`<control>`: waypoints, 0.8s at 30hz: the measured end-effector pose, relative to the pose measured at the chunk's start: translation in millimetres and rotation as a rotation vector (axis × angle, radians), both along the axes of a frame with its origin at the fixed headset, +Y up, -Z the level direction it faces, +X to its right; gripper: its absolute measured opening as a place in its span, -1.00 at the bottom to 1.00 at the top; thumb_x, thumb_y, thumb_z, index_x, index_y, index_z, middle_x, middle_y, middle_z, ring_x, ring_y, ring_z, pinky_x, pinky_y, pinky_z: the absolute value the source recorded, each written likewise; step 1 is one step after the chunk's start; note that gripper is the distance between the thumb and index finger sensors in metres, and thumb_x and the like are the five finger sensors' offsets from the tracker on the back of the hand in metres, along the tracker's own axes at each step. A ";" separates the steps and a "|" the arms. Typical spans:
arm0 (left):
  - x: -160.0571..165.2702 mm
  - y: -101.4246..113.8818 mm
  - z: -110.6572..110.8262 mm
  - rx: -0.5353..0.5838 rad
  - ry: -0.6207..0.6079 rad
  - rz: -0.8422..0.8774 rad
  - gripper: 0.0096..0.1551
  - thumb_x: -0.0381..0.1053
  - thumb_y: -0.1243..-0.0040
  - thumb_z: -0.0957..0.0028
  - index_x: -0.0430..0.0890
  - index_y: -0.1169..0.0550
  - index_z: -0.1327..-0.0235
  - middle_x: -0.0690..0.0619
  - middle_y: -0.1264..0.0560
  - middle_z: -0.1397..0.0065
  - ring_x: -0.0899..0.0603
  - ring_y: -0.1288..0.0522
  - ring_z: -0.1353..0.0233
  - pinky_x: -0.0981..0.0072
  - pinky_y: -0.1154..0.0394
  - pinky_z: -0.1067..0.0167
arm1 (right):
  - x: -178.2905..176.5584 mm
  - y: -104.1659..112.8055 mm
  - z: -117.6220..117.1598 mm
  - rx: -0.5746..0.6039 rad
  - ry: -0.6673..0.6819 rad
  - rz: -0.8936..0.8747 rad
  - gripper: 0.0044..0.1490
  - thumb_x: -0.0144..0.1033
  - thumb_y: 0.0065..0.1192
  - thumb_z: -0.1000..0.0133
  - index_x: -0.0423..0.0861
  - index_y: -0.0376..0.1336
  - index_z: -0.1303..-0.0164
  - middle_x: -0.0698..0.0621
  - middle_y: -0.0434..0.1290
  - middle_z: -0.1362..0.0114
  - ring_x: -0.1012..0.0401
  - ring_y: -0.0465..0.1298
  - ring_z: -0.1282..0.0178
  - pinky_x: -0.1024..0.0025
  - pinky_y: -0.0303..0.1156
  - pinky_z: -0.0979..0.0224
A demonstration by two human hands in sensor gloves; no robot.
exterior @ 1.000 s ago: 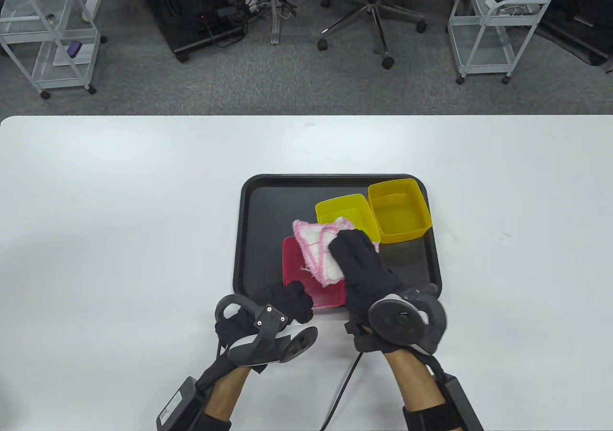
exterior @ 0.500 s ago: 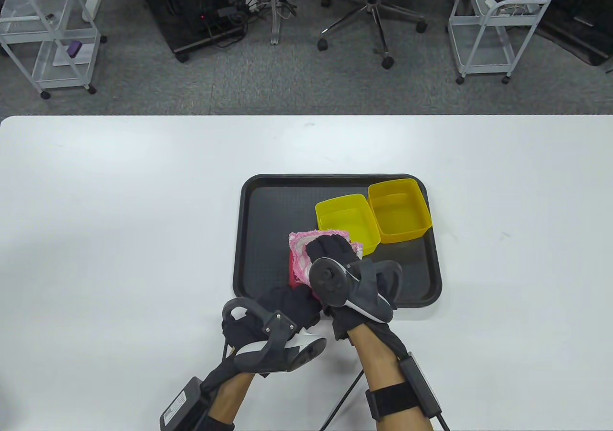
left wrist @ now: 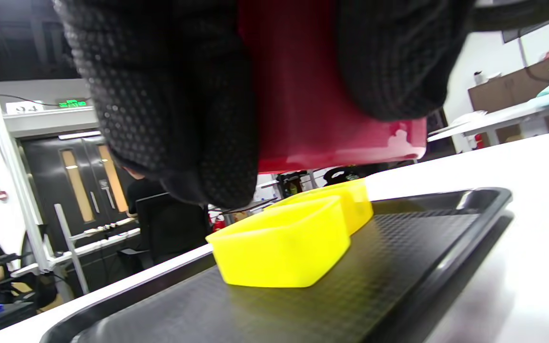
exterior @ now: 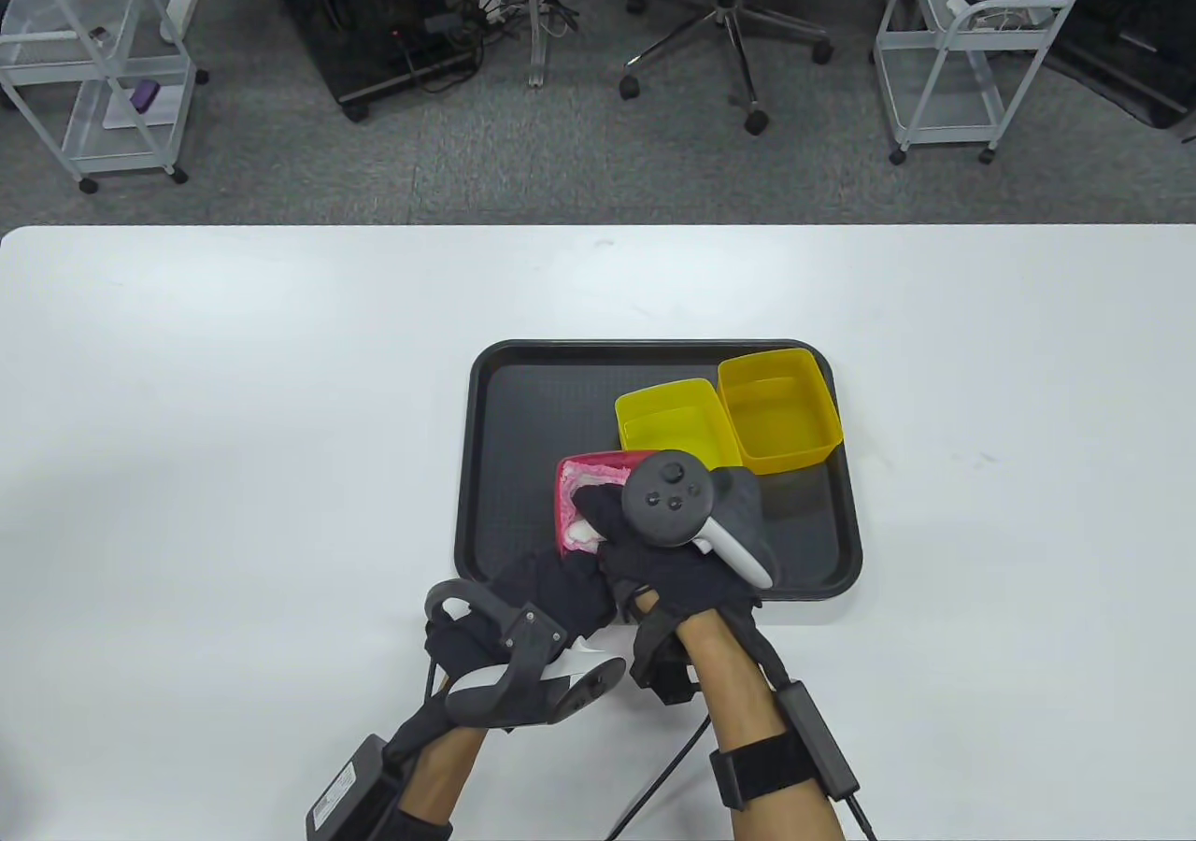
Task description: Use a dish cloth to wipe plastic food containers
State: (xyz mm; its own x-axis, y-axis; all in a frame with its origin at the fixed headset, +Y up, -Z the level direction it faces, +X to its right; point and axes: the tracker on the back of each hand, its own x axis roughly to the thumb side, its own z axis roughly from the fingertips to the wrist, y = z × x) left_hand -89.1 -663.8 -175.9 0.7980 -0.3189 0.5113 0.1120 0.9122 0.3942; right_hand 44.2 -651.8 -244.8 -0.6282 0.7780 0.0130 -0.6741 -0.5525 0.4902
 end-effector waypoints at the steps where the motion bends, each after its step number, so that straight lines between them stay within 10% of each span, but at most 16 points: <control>1: -2.2 0.4 -1.4 0.002 0.008 0.001 -0.62 0.28 -0.31 0.06 0.14 -0.73 0.12 0.25 -0.68 -0.18 -0.12 -0.82 -0.07 0.23 -0.79 -0.09 | 2.1 -1.2 0.2 -0.033 -0.014 -0.047 -0.33 -0.58 0.26 -0.13 -0.20 0.14 -0.47 -0.40 0.17 -0.54 -0.34 0.20 -0.41 -0.17 0.39 -0.33; 17: 5.7 -2.8 -2.0 -0.041 -0.008 0.009 -0.63 0.29 -0.30 0.06 0.16 -0.72 0.13 0.29 -0.68 -0.17 -0.11 -0.81 -0.09 0.24 -0.78 -0.13 | -36.9 6.9 9.1 0.495 0.154 0.856 -0.48 -0.66 0.40 0.01 -0.08 0.40 -0.17 -0.17 0.44 -0.43 -0.18 0.44 -0.40 0.03 0.57 -0.29; 24: 10.9 1.6 5.7 -0.008 -0.027 0.037 -0.63 0.28 -0.30 0.04 0.12 -0.73 0.13 0.25 -0.68 -0.16 -0.12 -0.82 -0.06 0.21 -0.79 -0.09 | -24.4 10.3 0.3 0.568 0.001 0.699 -0.48 -0.59 0.39 -0.01 -0.04 0.39 -0.20 -0.14 0.47 -0.40 -0.18 0.47 -0.35 0.07 0.58 -0.25</control>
